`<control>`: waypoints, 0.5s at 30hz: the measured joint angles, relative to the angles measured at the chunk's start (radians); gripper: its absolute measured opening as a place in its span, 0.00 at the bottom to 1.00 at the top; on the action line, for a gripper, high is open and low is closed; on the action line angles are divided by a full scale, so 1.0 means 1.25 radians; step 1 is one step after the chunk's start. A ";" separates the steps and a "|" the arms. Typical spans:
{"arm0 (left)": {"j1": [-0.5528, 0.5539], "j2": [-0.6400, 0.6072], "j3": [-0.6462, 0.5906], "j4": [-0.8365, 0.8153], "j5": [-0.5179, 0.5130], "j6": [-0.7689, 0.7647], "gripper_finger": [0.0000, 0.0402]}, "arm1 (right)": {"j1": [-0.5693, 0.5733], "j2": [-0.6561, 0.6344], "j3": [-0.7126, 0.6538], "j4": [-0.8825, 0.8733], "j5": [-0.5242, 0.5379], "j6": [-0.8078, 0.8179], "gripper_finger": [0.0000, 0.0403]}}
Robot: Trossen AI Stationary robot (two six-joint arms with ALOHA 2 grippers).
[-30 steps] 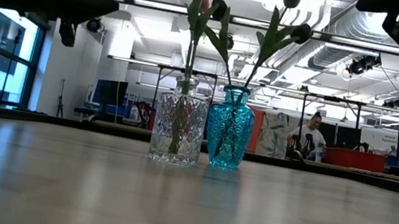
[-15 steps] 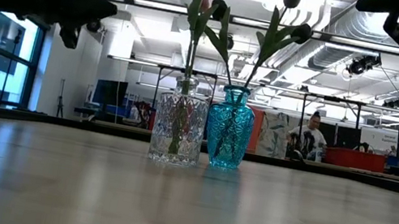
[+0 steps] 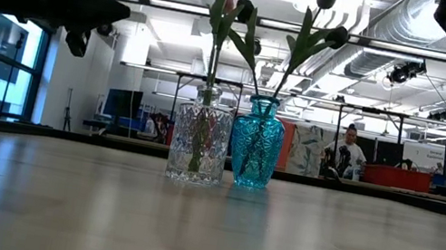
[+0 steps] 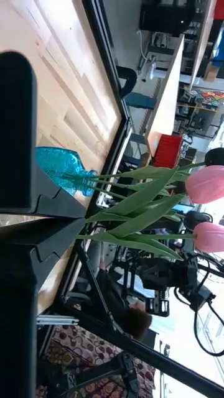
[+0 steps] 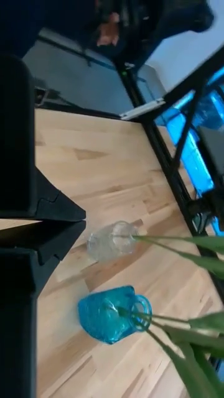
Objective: Sort flowers into vase by color
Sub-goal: Return to Home Position
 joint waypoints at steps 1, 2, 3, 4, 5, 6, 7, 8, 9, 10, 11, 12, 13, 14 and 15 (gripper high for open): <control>0.000 0.000 0.000 0.000 0.000 0.000 0.00 | 0.012 0.000 0.000 -0.005 0.006 -0.010 0.00; 0.000 0.000 0.000 -0.001 0.000 0.000 0.00 | 0.025 0.000 0.000 -0.010 0.015 -0.016 0.00; 0.000 0.000 0.000 -0.001 0.000 0.000 0.00 | 0.038 0.000 0.000 -0.017 0.027 -0.022 0.00; 0.000 0.000 0.000 -0.001 0.000 0.000 0.00 | 0.049 0.000 0.000 -0.026 0.037 -0.025 0.00; 0.000 0.000 0.000 -0.002 0.000 0.000 0.00 | 0.058 0.000 0.000 -0.030 0.047 -0.030 0.00; 0.000 0.000 0.000 -0.002 0.000 0.000 0.00 | 0.064 0.000 0.000 -0.029 0.059 -0.037 0.00; 0.000 0.000 0.000 -0.002 0.000 0.000 0.00 | 0.067 0.000 0.000 -0.024 0.069 -0.049 0.00; 0.000 0.000 0.000 -0.002 0.000 0.000 0.00 | 0.065 0.000 0.000 -0.012 0.076 -0.067 0.00; 0.000 0.000 0.000 -0.002 0.000 0.000 0.00 | 0.059 0.000 0.000 0.007 0.079 -0.094 0.00; 0.000 0.000 0.000 -0.002 0.000 0.000 0.00 | 0.047 0.000 0.000 0.025 0.079 -0.127 0.00; 0.000 0.000 0.000 -0.002 0.000 0.000 0.00 | 0.032 0.000 0.000 0.037 0.076 -0.166 0.00; 0.000 0.000 0.000 -0.002 0.000 0.000 0.00 | 0.013 0.000 0.000 0.045 0.061 -0.203 0.00; 0.000 0.000 0.000 -0.002 0.000 0.000 0.00 | -0.008 0.000 0.000 0.048 0.037 -0.235 0.00; 0.000 0.000 0.000 -0.002 0.000 0.000 0.00 | -0.035 0.000 0.000 0.046 0.004 -0.260 0.00; 0.000 0.000 0.000 -0.002 0.000 0.000 0.00 | -0.063 0.000 -0.003 0.050 -0.038 -0.281 0.00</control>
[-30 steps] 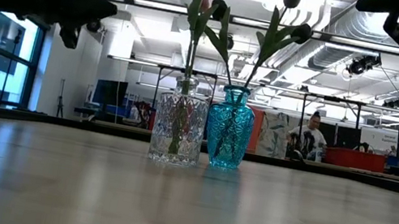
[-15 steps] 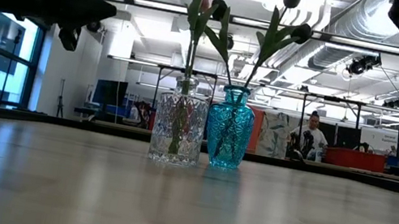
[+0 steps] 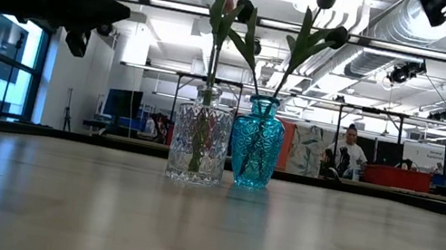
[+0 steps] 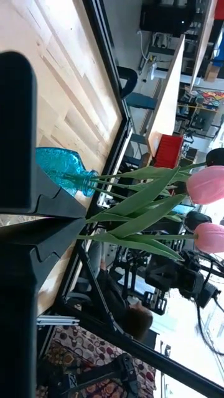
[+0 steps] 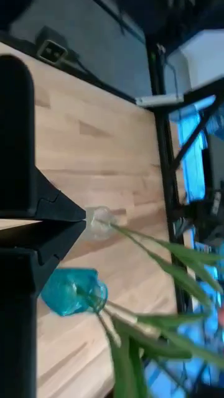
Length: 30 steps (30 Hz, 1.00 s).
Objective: Sort flowers into vase by color
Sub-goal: Return to Home Position
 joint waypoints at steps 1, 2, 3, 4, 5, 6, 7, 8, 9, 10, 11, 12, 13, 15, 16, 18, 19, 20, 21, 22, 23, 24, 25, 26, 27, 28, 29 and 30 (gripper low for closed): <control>0.000 0.000 0.000 0.000 0.000 0.000 0.00 | -0.030 -0.001 -0.014 0.022 -0.052 -0.019 0.00; 0.000 0.000 0.000 0.000 0.000 0.000 0.00 | -0.062 -0.005 -0.033 0.047 -0.109 -0.034 0.00; 0.000 0.000 0.000 0.000 0.000 0.000 0.00 | -0.094 -0.011 -0.059 0.072 -0.166 -0.047 0.00; 0.000 0.000 0.000 0.000 0.000 0.000 0.00 | -0.126 -0.017 -0.087 0.101 -0.220 -0.053 0.00; 0.000 0.000 0.000 0.000 0.000 0.000 0.00 | -0.157 -0.026 -0.114 0.133 -0.263 -0.058 0.00; 0.000 0.000 0.000 0.000 0.000 0.000 0.00 | -0.185 -0.039 -0.141 0.160 -0.292 -0.061 0.00; 0.000 0.000 0.000 0.000 0.000 0.000 0.00 | -0.210 -0.056 -0.168 0.180 -0.315 -0.061 0.00; 0.000 0.000 0.000 0.000 0.000 0.000 0.00 | -0.231 -0.075 -0.194 0.194 -0.330 -0.062 0.00; 0.000 0.000 0.000 0.000 0.000 0.000 0.00 | -0.247 -0.096 -0.218 0.205 -0.339 -0.061 0.00; 0.000 0.000 0.000 0.000 0.000 0.000 0.00 | -0.260 -0.120 -0.241 0.214 -0.344 -0.056 0.00; 0.000 0.000 0.000 0.000 0.000 0.000 0.00 | -0.267 -0.148 -0.263 0.223 -0.345 -0.048 0.00; 0.000 0.000 0.000 0.000 0.000 0.000 0.00 | -0.271 -0.177 -0.281 0.233 -0.344 -0.044 0.00; 0.000 0.000 0.000 0.000 0.000 0.000 0.00 | -0.271 -0.207 -0.299 0.240 -0.345 -0.038 0.00; 0.000 0.000 0.000 0.000 0.000 0.000 0.00 | -0.264 -0.270 -0.332 0.239 -0.346 -0.021 0.00; 0.000 0.000 0.000 0.000 0.000 0.000 0.00 | -0.259 -0.298 -0.346 0.239 -0.346 -0.018 0.00; 0.000 0.000 0.000 0.000 0.000 0.000 0.00 | -0.248 -0.353 -0.374 0.244 -0.343 -0.019 0.00; 0.000 0.000 0.000 0.000 0.000 0.000 0.00 | -0.244 -0.375 -0.387 0.247 -0.339 -0.025 0.00; 0.000 0.000 0.000 0.000 0.000 0.000 0.00 | -0.241 -0.397 -0.400 0.248 -0.335 -0.031 0.00; 0.000 0.000 0.000 0.000 0.000 0.000 0.00 | -0.239 -0.417 -0.415 0.252 -0.333 -0.033 0.00; 0.000 0.000 0.000 0.000 0.000 0.000 0.00 | -0.238 -0.433 -0.430 0.255 -0.331 -0.034 0.00; 0.000 0.000 0.000 0.000 0.000 0.000 0.00 | -0.238 -0.450 -0.446 0.258 -0.331 -0.036 0.00; 0.000 0.000 0.000 0.000 0.000 0.000 0.00 | -0.239 -0.464 -0.462 0.264 -0.331 -0.036 0.00; 0.000 0.000 0.000 0.000 0.000 0.000 0.00 | -0.239 -0.476 -0.478 0.277 -0.331 -0.035 0.00; 0.000 0.000 0.000 0.000 0.000 0.000 0.00 | -0.239 -0.489 -0.495 0.295 -0.331 -0.034 0.00; 0.000 0.000 0.000 0.000 0.000 0.000 0.00 | -0.239 -0.499 -0.511 0.314 -0.331 -0.034 0.00; 0.000 0.000 0.000 0.000 0.000 0.000 0.00 | -0.239 -0.508 -0.526 0.331 -0.331 -0.035 0.00; 0.000 0.000 0.000 0.000 0.000 0.000 0.00 | -0.239 -0.516 -0.542 0.349 -0.331 -0.036 0.00; 0.000 0.000 0.000 0.000 0.000 0.000 0.00 | -0.239 -0.523 -0.557 0.366 -0.331 -0.042 0.00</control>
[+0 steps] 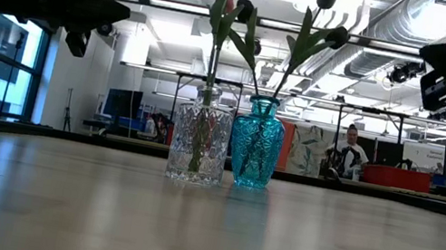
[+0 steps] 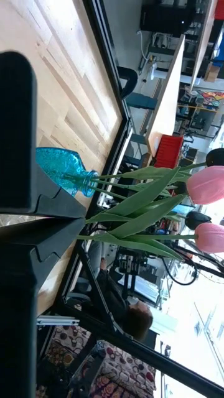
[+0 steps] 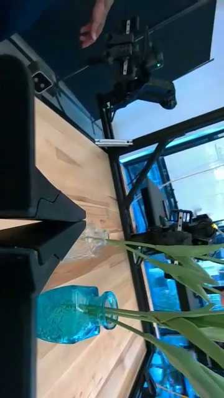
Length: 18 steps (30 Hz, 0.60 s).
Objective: Sort flowers into vase by color
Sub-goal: Return to Home Position
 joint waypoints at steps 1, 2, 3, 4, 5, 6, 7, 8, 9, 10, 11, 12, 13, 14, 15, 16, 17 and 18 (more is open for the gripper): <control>0.000 0.000 0.000 0.000 0.000 0.000 0.00 | 0.000 -0.006 -0.014 0.014 0.000 -0.003 0.00; 0.000 0.000 0.000 0.000 0.000 0.000 0.00 | 0.000 -0.011 -0.026 0.024 0.000 -0.007 0.00; 0.000 0.000 0.000 0.000 0.000 0.000 0.00 | 0.000 -0.014 -0.040 0.039 0.000 -0.012 0.00; 0.000 0.000 0.000 0.000 0.000 0.000 0.00 | 0.000 -0.018 -0.049 0.045 0.000 -0.019 0.00; 0.000 0.000 0.000 0.000 0.000 0.000 0.00 | 0.000 -0.019 -0.049 0.035 0.001 -0.033 0.00; 0.000 0.000 0.000 0.000 0.000 0.000 0.00 | 0.000 -0.019 -0.049 0.023 0.001 -0.049 0.00; 0.000 0.000 0.000 0.000 0.000 0.000 0.00 | 0.000 -0.020 -0.049 0.016 0.001 -0.070 0.00; 0.000 0.000 0.000 0.000 0.000 0.000 0.00 | 0.000 -0.020 -0.049 0.014 0.001 -0.088 0.00; 0.000 0.000 0.000 0.000 0.000 0.000 0.00 | 0.000 -0.020 -0.049 0.005 0.004 -0.093 0.00; 0.000 0.000 0.000 0.000 0.000 0.000 0.00 | 0.000 -0.020 -0.049 -0.005 0.009 -0.086 0.00; 0.000 0.000 0.000 0.000 0.000 0.000 0.00 | 0.000 -0.020 -0.049 -0.017 0.013 -0.079 0.00; 0.000 0.000 0.000 0.000 0.000 0.000 0.00 | 0.000 -0.020 -0.049 -0.030 0.014 -0.070 0.00; 0.000 0.000 0.000 0.000 0.000 0.000 0.00 | 0.000 -0.020 -0.049 -0.037 0.013 -0.060 0.00; 0.000 0.000 0.000 0.000 0.000 0.000 0.00 | 0.000 -0.020 -0.049 -0.038 0.013 -0.050 0.00; 0.000 0.000 0.000 0.000 0.000 0.000 0.00 | 0.000 -0.020 -0.049 -0.038 0.012 -0.043 0.00; 0.000 0.000 0.000 0.000 0.000 0.000 0.00 | 0.000 -0.020 -0.049 -0.038 0.012 -0.042 0.00; 0.000 0.000 0.000 0.000 0.000 0.000 0.00 | 0.000 -0.020 -0.049 -0.038 0.012 -0.046 0.00; 0.000 0.000 0.000 0.000 0.000 0.000 0.00 | 0.000 -0.020 -0.049 -0.039 0.012 -0.046 0.00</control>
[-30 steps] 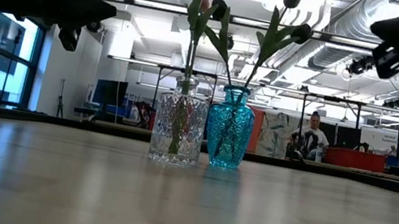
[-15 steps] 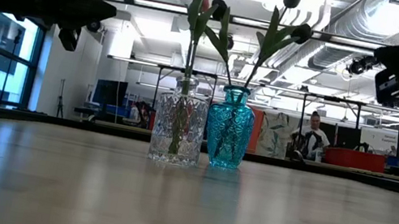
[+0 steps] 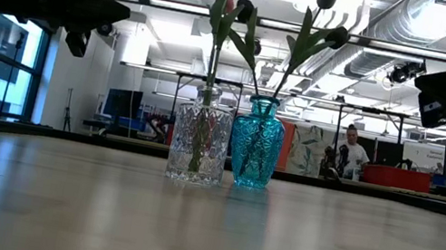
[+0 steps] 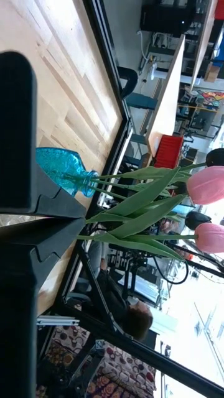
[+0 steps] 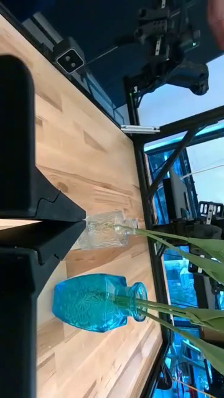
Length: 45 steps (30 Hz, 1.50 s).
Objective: Sort flowers into vase by color
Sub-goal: Return to Home Position
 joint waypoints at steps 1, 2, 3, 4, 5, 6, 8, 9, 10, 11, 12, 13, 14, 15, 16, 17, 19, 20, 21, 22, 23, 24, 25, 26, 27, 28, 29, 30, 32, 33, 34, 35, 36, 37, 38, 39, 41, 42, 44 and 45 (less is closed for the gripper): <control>0.000 0.000 0.000 0.000 0.000 0.000 0.00 | 0.000 0.000 0.000 0.000 0.000 0.001 0.00; 0.000 0.000 0.000 0.000 0.000 0.000 0.00 | 0.000 0.000 0.000 0.000 0.000 0.002 0.00; 0.000 0.000 0.000 0.000 0.000 0.000 0.00 | 0.000 0.000 0.000 0.000 -0.001 0.003 0.00; 0.000 0.000 0.000 0.000 0.000 0.000 0.00 | 0.000 0.000 0.000 0.000 -0.001 0.003 0.00; 0.000 -0.001 0.000 -0.003 0.000 0.000 0.00 | 0.000 0.000 0.000 0.000 -0.001 0.001 0.00; 0.000 -0.006 0.000 -0.013 0.000 0.000 0.00 | 0.000 0.000 0.000 -0.001 -0.001 0.000 0.00; 0.000 -0.042 0.000 -0.044 0.000 0.000 0.00 | 0.000 0.000 0.000 -0.001 -0.001 0.002 0.00; 0.000 -0.067 0.000 -0.058 0.000 0.000 0.00 | 0.000 0.000 0.000 -0.001 -0.001 0.003 0.00; -0.001 -0.094 0.000 -0.081 0.000 0.000 0.00 | 0.000 -0.001 0.000 -0.001 -0.002 0.003 0.00; -0.001 -0.126 0.000 -0.109 0.000 0.000 0.00 | 0.000 -0.009 0.000 -0.002 -0.003 0.002 0.00; -0.001 -0.158 0.000 -0.136 0.000 0.000 0.00 | 0.000 -0.019 0.000 -0.002 -0.003 0.000 0.00; 0.000 -0.193 0.000 -0.158 0.000 0.000 0.00 | 0.000 -0.031 0.000 -0.002 -0.003 0.000 0.00; 0.000 -0.224 0.000 -0.173 0.000 0.000 0.00 | 0.000 -0.044 0.000 -0.002 -0.003 0.001 0.00; 0.001 -0.255 0.000 -0.191 0.000 0.000 0.00 | 0.000 -0.060 0.000 -0.002 -0.003 0.001 0.00; 0.001 -0.285 0.000 -0.207 0.000 0.000 0.00 | 0.000 -0.077 0.000 -0.002 -0.003 0.001 0.00; 0.001 -0.312 0.000 -0.221 0.000 0.000 0.00 | 0.000 -0.089 0.000 -0.001 -0.003 0.000 0.00; 0.001 -0.364 0.000 -0.240 0.000 0.000 0.00 | 0.000 -0.089 0.000 0.014 -0.003 0.002 0.00; 0.001 -0.389 0.000 -0.243 0.000 0.000 0.00 | 0.000 -0.085 0.000 0.019 -0.003 0.003 0.00; 0.001 -0.409 0.000 -0.244 -0.001 0.000 0.00 | 0.000 -0.084 0.000 0.022 -0.003 0.002 0.00; 0.001 -0.430 0.001 -0.244 0.000 0.000 0.00 | 0.000 -0.084 0.000 0.020 -0.003 0.000 0.00; 0.001 -0.452 0.000 -0.251 -0.002 0.000 0.00 | 0.000 -0.084 0.000 0.018 -0.003 0.000 0.00; 0.001 -0.472 0.000 -0.251 -0.004 0.000 0.00 | 0.000 -0.084 0.000 0.011 -0.003 0.001 0.00; 0.001 -0.490 0.000 -0.248 -0.003 0.000 0.00 | 0.000 -0.084 0.000 0.009 -0.003 0.002 0.00; 0.001 -0.507 0.000 -0.248 -0.004 0.000 0.00 | 0.000 -0.084 0.000 0.007 -0.003 0.002 0.00; 0.002 -0.505 0.001 -0.235 -0.004 0.000 0.00 | 0.000 -0.084 0.000 0.006 -0.003 0.003 0.00; 0.002 -0.505 0.001 -0.230 -0.004 0.000 0.00 | 0.000 -0.085 0.000 0.004 -0.003 0.001 0.00; 0.002 -0.505 -0.001 -0.217 -0.005 0.000 0.00 | 0.000 -0.085 0.000 0.002 -0.003 0.000 0.00; 0.002 -0.504 0.000 -0.204 -0.005 -0.001 0.00 | 0.000 -0.085 0.000 0.000 -0.003 0.000 0.00; 0.002 -0.505 0.001 -0.205 -0.005 0.000 0.00 | 0.000 -0.085 0.000 -0.001 -0.003 -0.001 0.00; 0.002 -0.505 0.000 -0.211 -0.005 0.000 0.00 | 0.000 -0.085 0.000 -0.001 -0.003 -0.001 0.00; 0.002 -0.504 0.000 -0.210 -0.005 0.000 0.00 | 0.000 -0.085 0.000 -0.001 -0.003 -0.001 0.00; 0.002 -0.505 0.000 -0.206 -0.005 0.000 0.00 | 0.000 -0.085 0.000 -0.001 -0.003 -0.001 0.00; 0.002 -0.505 0.000 -0.206 -0.005 0.000 0.00 | 0.000 -0.085 0.000 -0.001 -0.003 -0.001 0.00; 0.002 -0.505 0.000 -0.211 -0.005 0.000 0.00 | 0.000 -0.085 0.000 -0.001 -0.003 -0.001 0.00; 0.002 -0.505 0.000 -0.221 -0.005 0.000 0.00 | 0.000 -0.085 0.000 -0.001 -0.003 -0.001 0.00; 0.002 -0.504 0.000 -0.224 -0.005 0.000 0.00 | 0.000 -0.085 0.000 -0.001 -0.003 -0.001 0.00; 0.000 -0.505 0.000 -0.224 -0.007 0.000 0.00 | 0.000 -0.085 0.000 -0.001 -0.003 -0.001 0.00; -0.003 -0.505 0.000 -0.229 -0.007 0.000 0.00 | 0.000 -0.085 0.000 -0.001 -0.003 -0.001 0.00; -0.007 -0.505 0.000 -0.239 -0.006 0.000 0.00 | 0.000 -0.085 0.000 -0.002 -0.003 -0.001 0.00; -0.007 -0.505 0.000 -0.239 -0.006 0.000 0.00 | 0.000 -0.085 0.000 -0.002 -0.003 -0.001 0.00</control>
